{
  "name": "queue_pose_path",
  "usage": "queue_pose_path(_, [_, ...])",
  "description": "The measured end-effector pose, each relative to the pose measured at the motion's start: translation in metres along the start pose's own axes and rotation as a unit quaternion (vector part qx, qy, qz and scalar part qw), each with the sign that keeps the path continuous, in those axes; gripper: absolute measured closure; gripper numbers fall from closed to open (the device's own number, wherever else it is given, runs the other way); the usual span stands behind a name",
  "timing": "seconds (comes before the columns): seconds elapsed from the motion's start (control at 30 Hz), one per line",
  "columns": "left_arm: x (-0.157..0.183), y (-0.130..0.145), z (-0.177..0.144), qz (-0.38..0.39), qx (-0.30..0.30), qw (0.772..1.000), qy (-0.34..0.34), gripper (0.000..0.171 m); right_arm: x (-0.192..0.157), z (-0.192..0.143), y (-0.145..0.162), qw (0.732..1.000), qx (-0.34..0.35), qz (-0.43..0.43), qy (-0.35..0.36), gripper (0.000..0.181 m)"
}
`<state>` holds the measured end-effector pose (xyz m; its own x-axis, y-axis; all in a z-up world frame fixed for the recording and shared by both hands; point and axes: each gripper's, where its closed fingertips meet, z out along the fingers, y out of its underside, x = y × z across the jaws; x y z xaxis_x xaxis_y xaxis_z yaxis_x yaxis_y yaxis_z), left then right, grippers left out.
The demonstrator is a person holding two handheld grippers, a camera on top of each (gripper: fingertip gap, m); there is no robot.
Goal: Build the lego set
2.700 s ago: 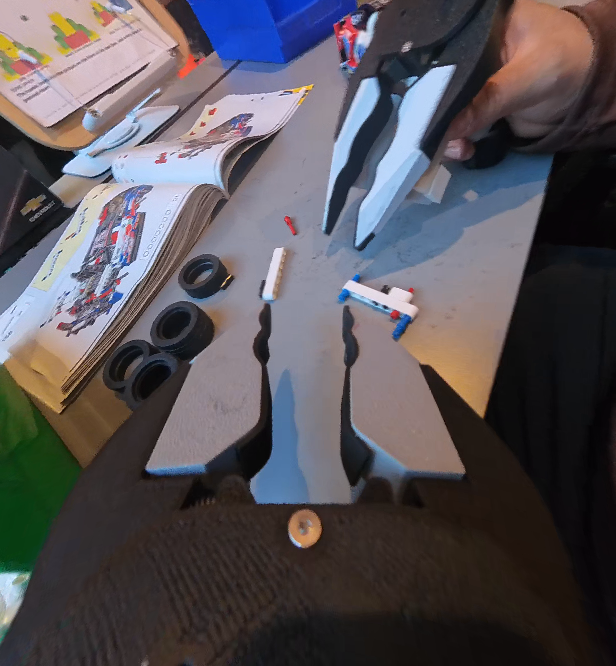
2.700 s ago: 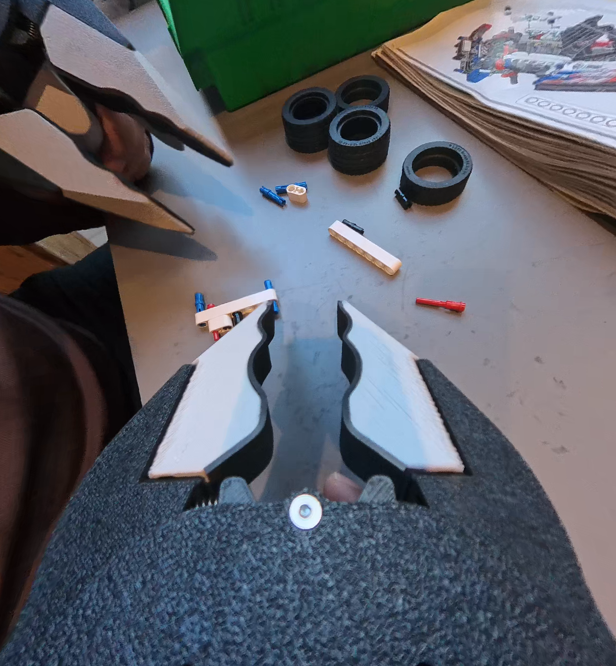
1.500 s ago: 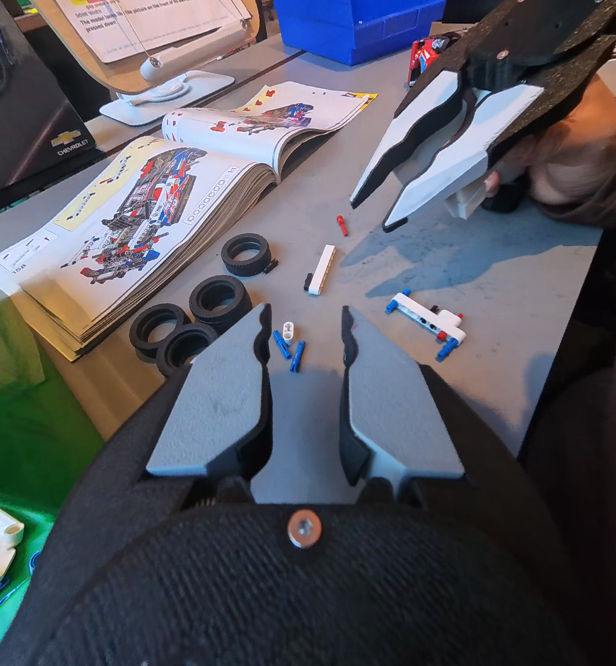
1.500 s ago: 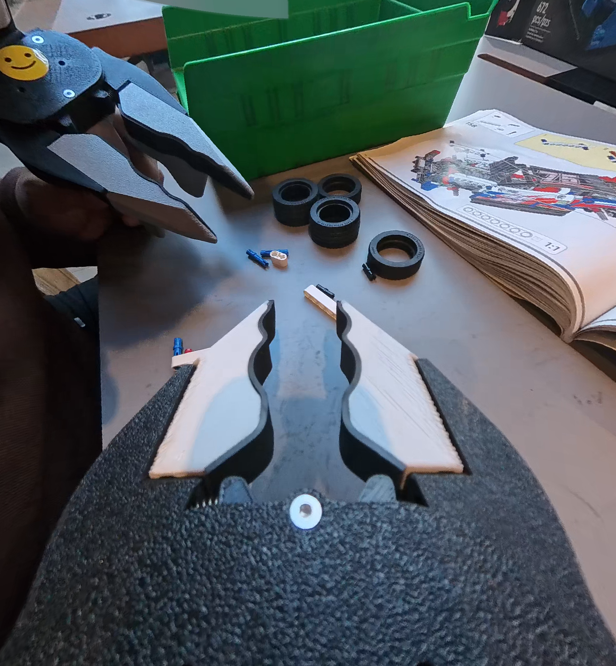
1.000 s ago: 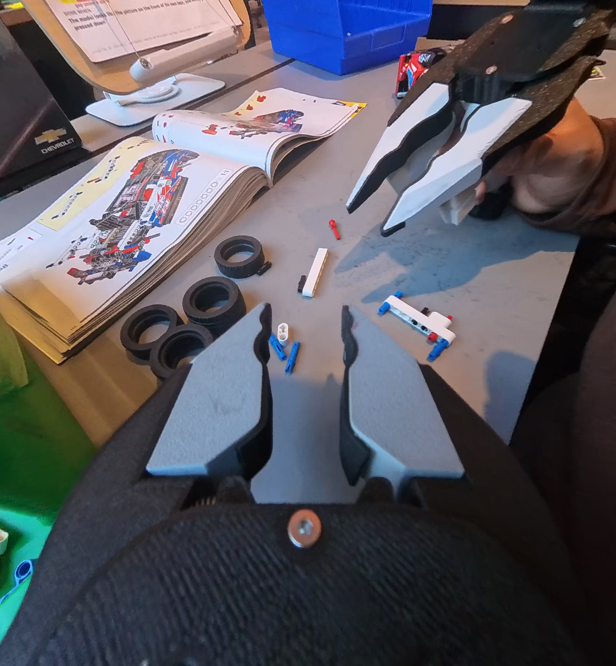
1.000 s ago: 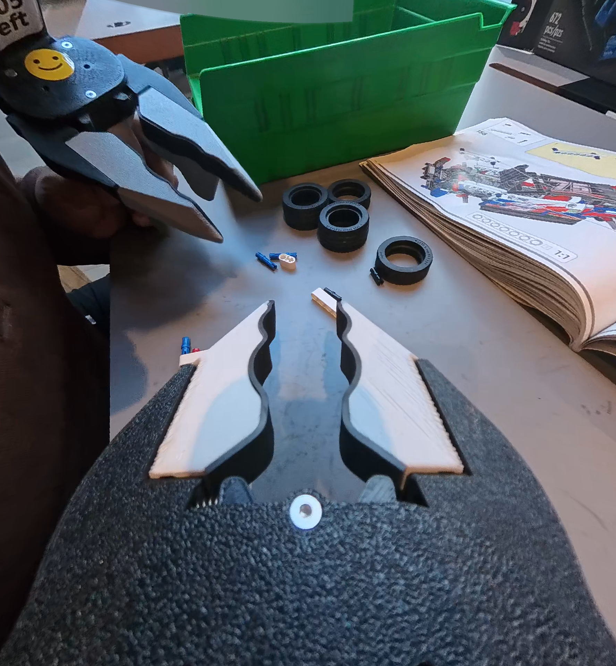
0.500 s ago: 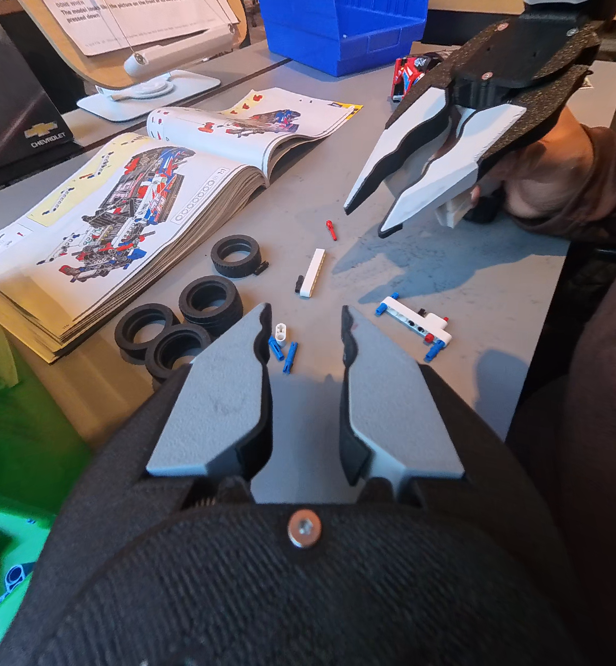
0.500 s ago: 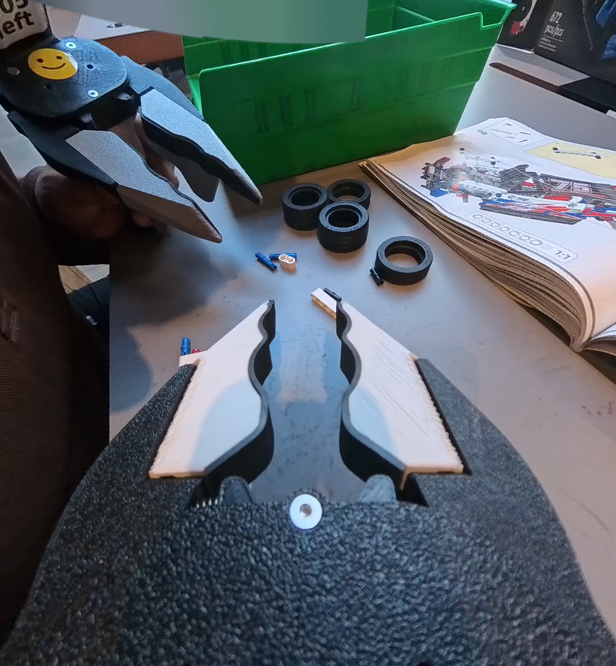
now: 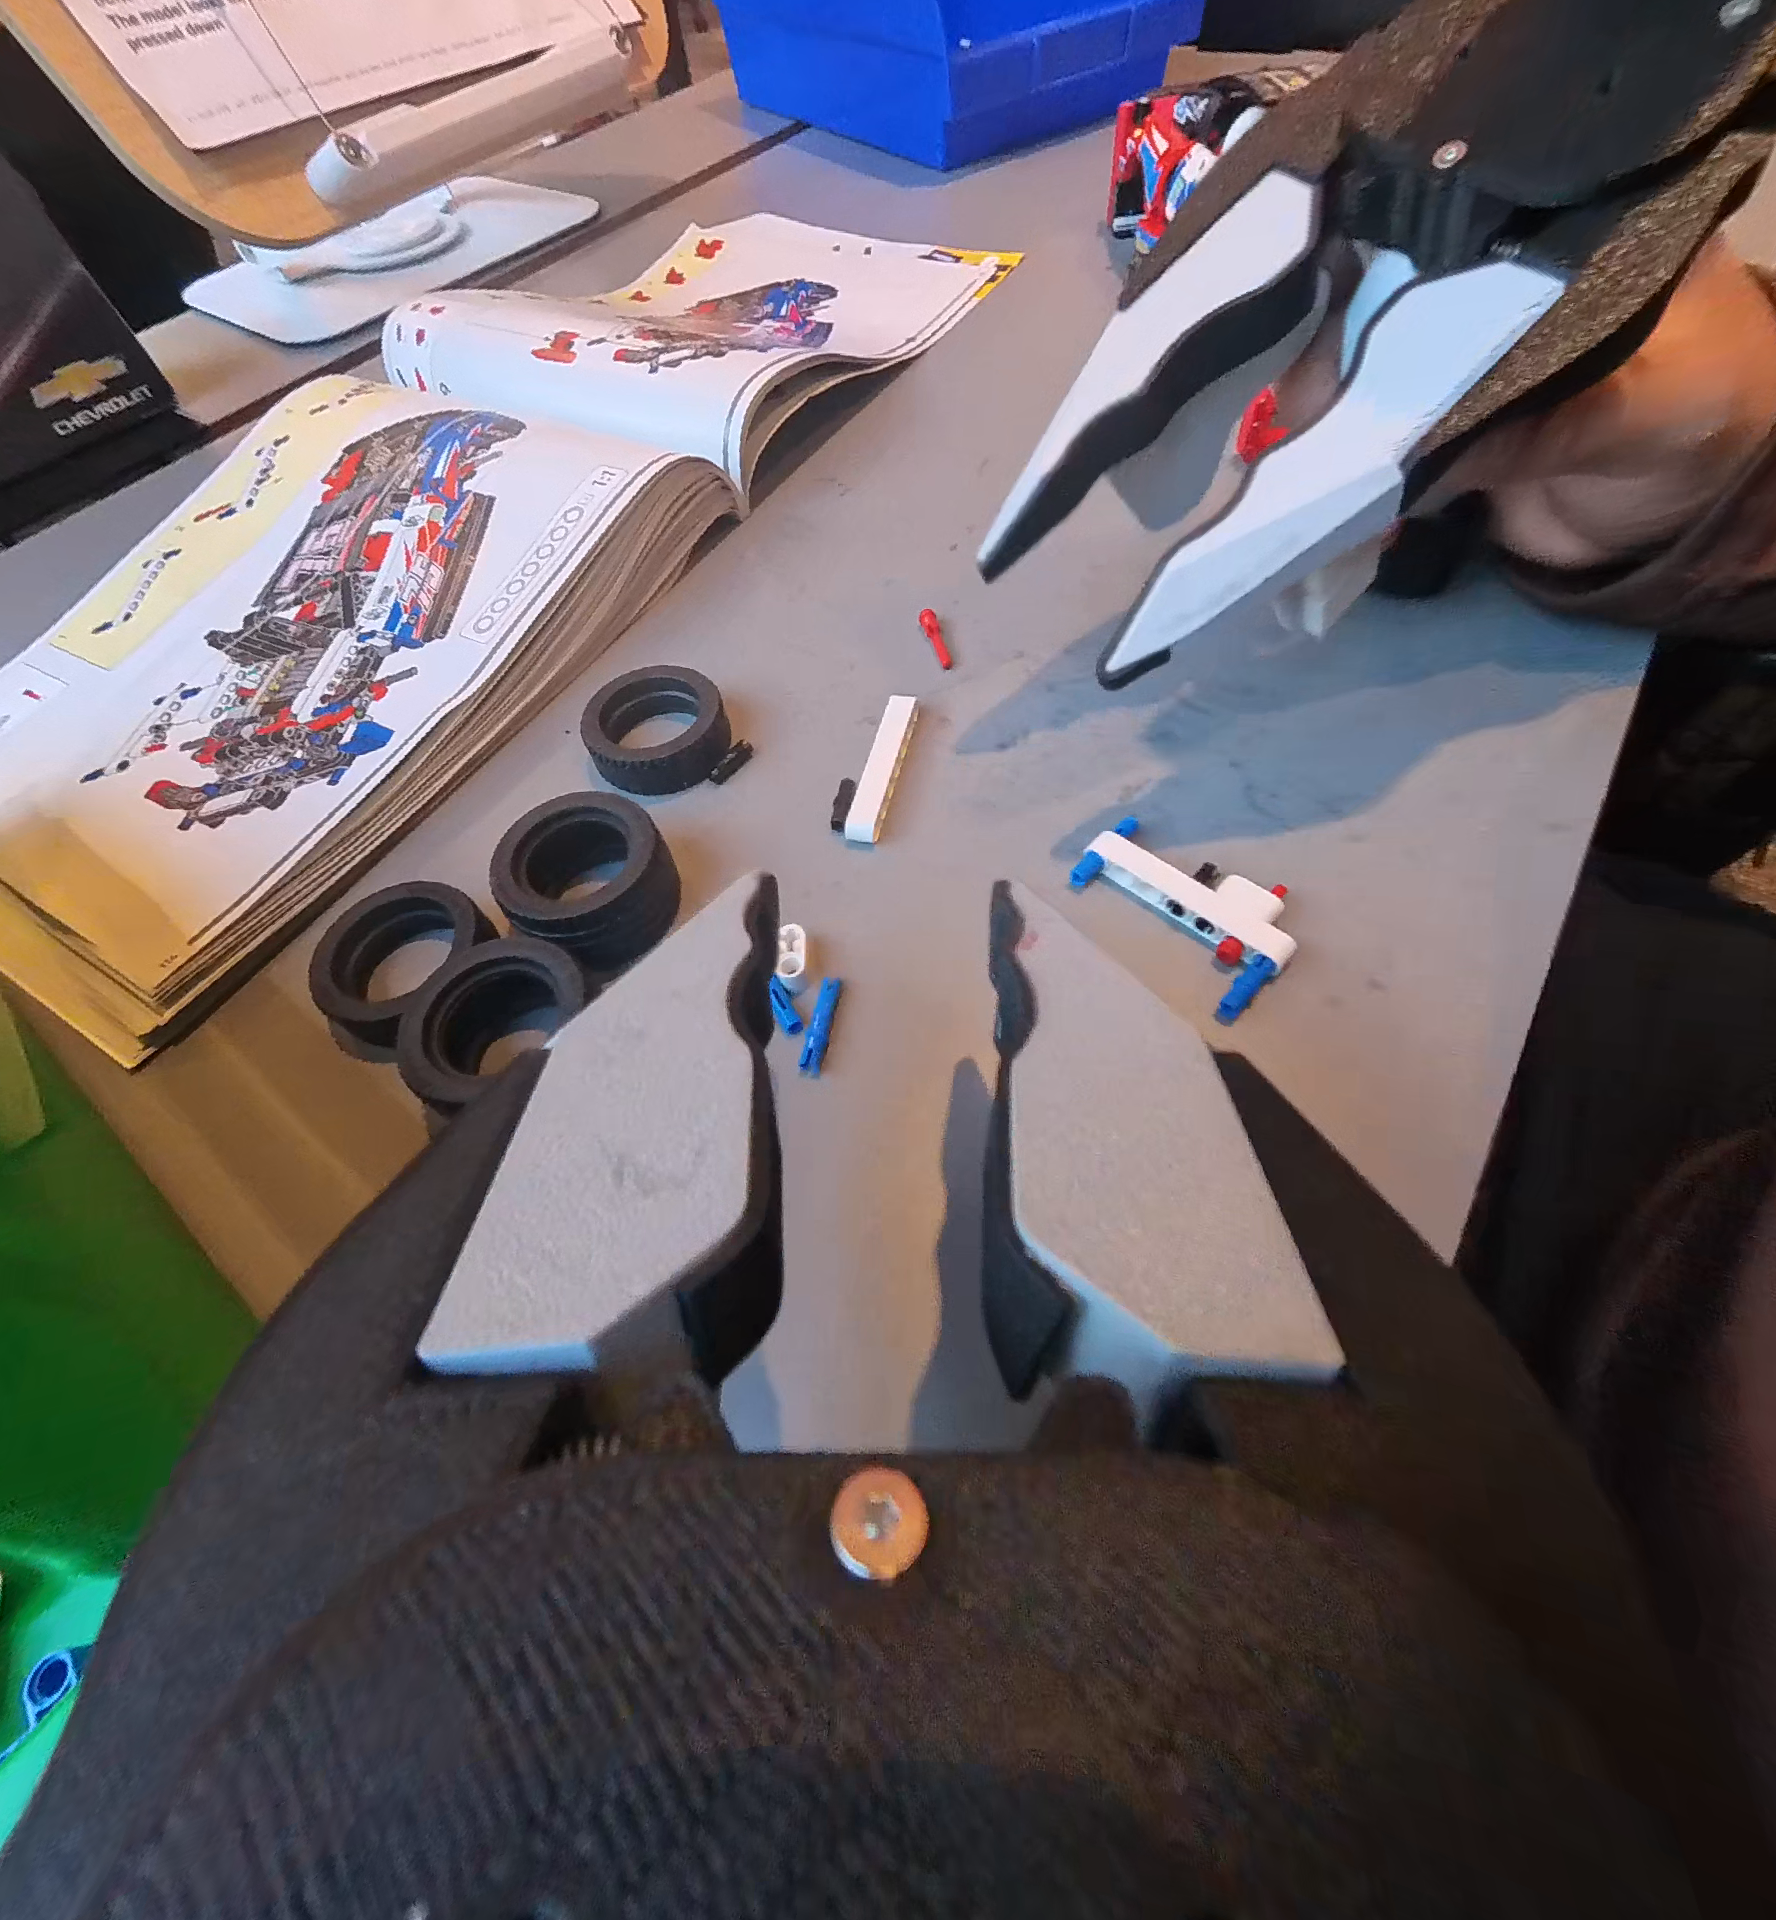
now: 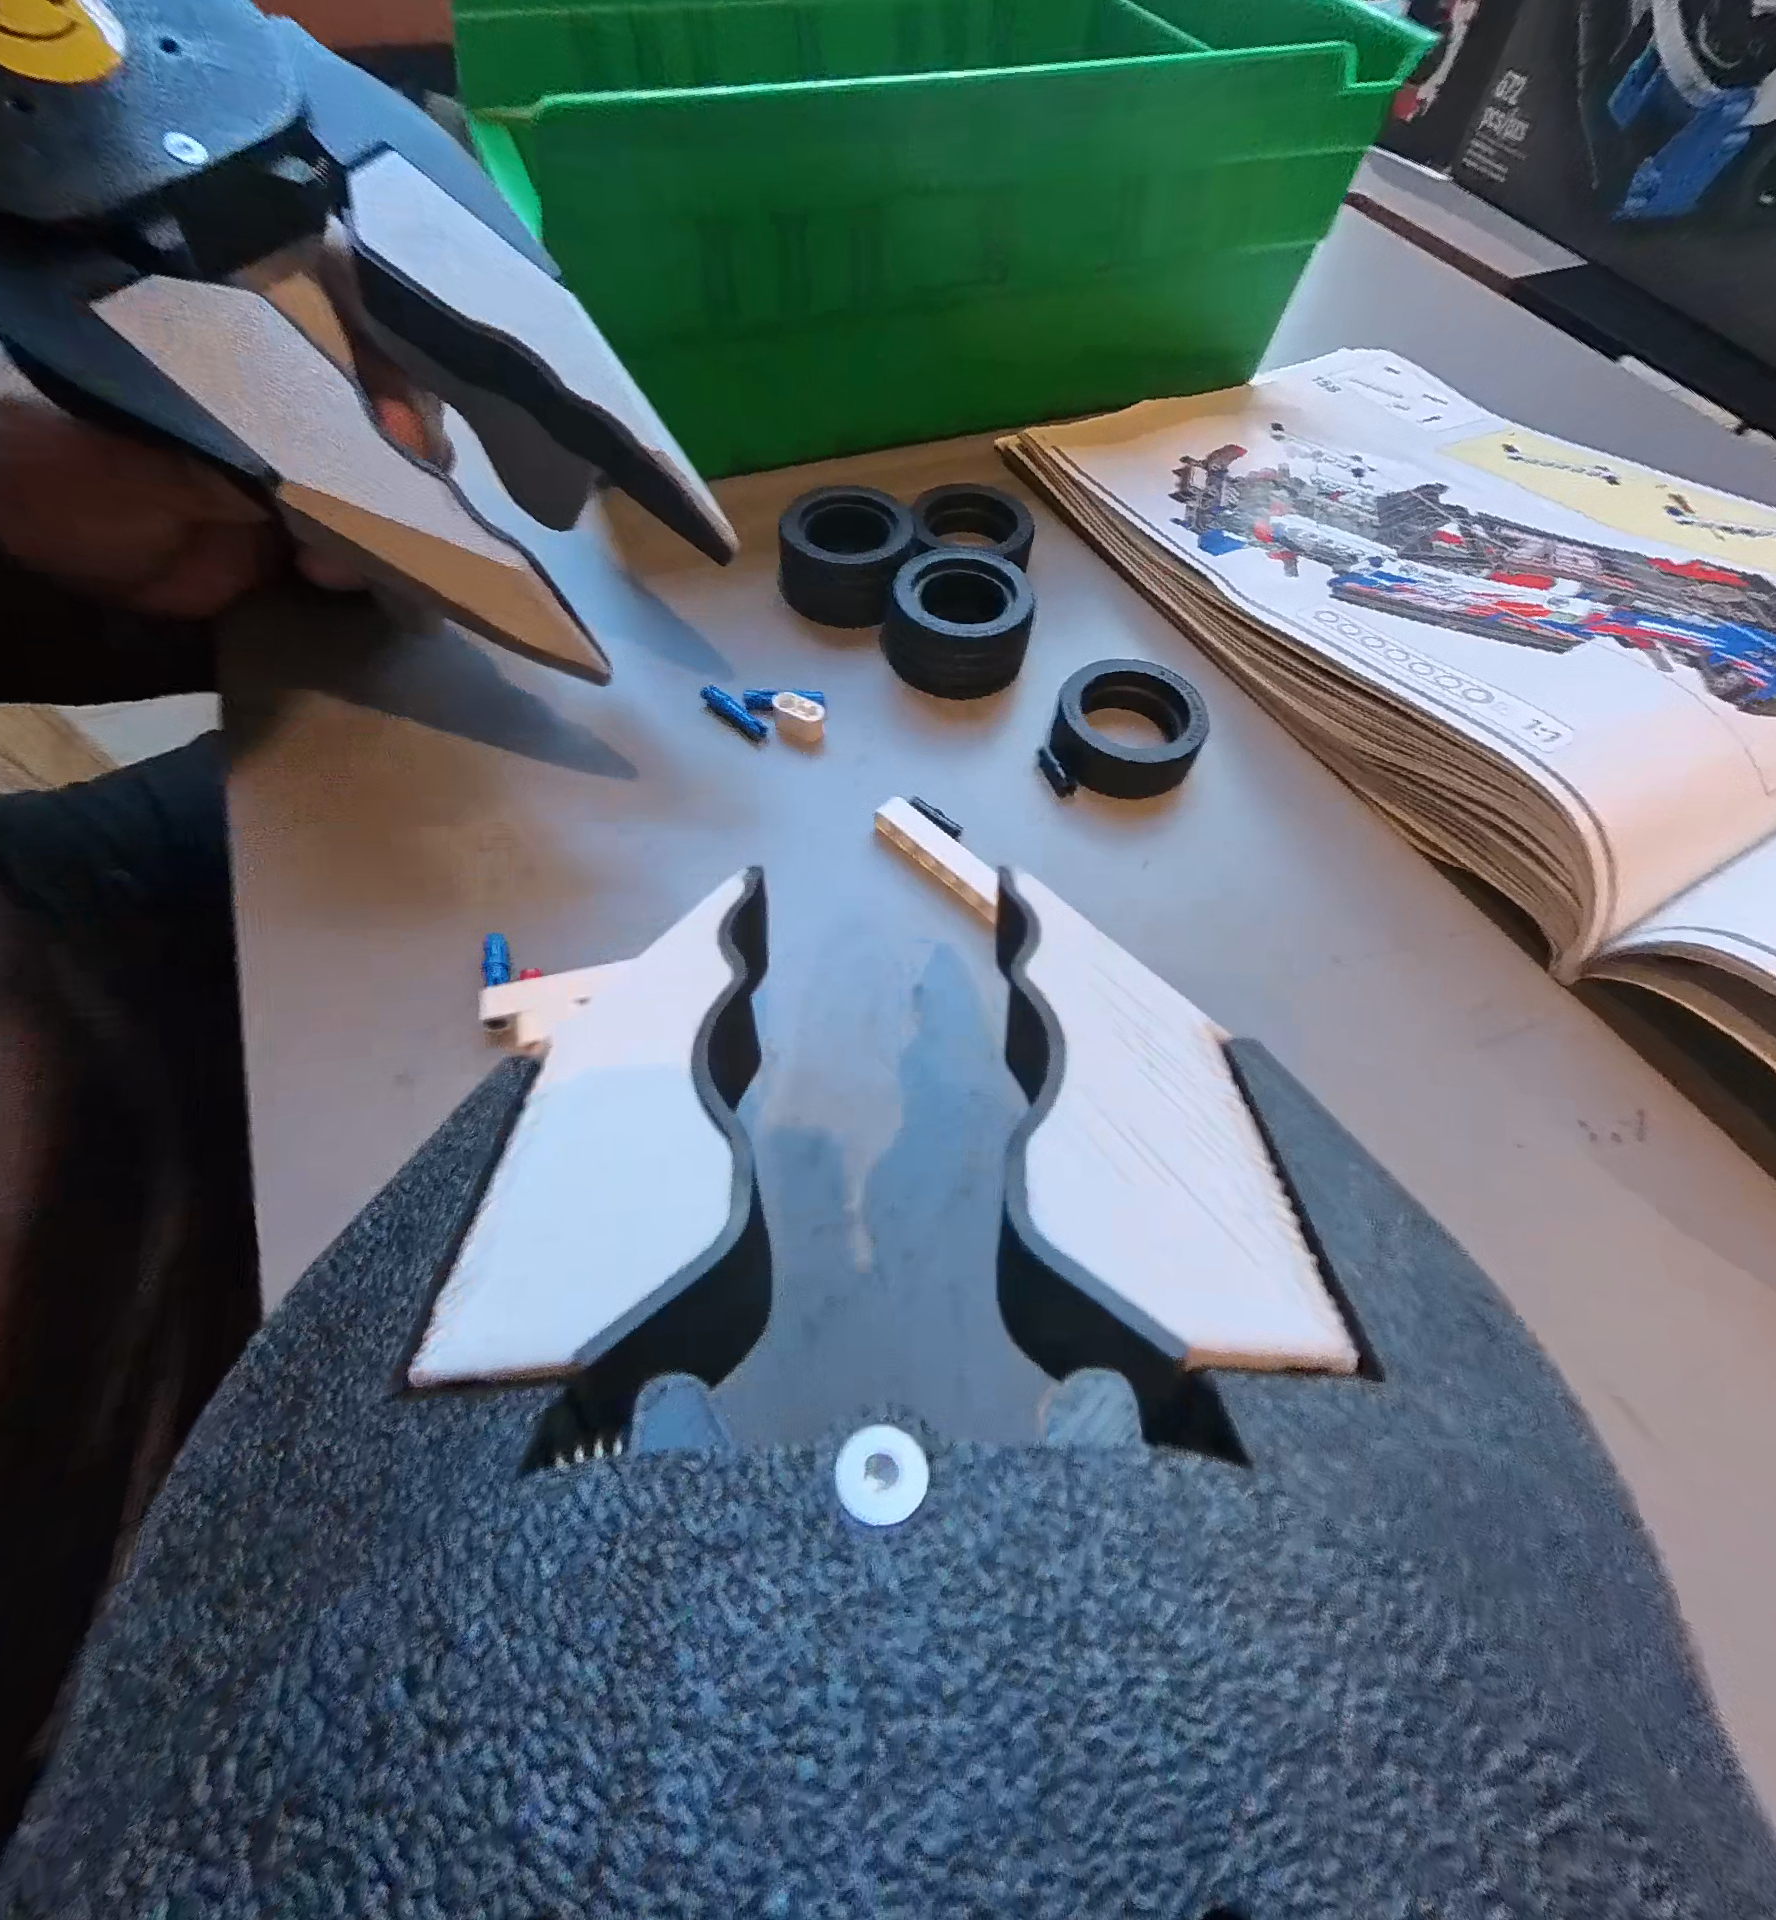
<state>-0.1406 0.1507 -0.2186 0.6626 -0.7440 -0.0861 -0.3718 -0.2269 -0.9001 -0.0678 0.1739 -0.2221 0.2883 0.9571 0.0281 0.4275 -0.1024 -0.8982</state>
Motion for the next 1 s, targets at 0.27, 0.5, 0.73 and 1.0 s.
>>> queue_pose_path(0.27, [0.014, 0.006, 0.006, 0.033, -0.026, 0.999, 0.024, 0.129, 0.018, -0.019, 0.011, 0.995, -0.010, -0.015, 0.095, 0.102])
queue_pose_path(0.5, [0.045, 0.010, 0.003, 0.062, -0.035, 0.991, 0.115, 0.127, 0.003, -0.012, 0.022, 0.997, -0.049, -0.036, 0.055, 0.103])
queue_pose_path(0.73, [0.068, 0.014, -0.005, 0.111, -0.034, 0.980, 0.161, 0.122, -0.026, -0.009, 0.026, 0.996, -0.063, -0.063, 0.008, 0.111])
queue_pose_path(1.0, [0.070, 0.019, -0.003, 0.121, -0.049, 0.978, 0.161, 0.122, -0.038, -0.004, 0.034, 0.993, -0.090, -0.080, -0.011, 0.113])
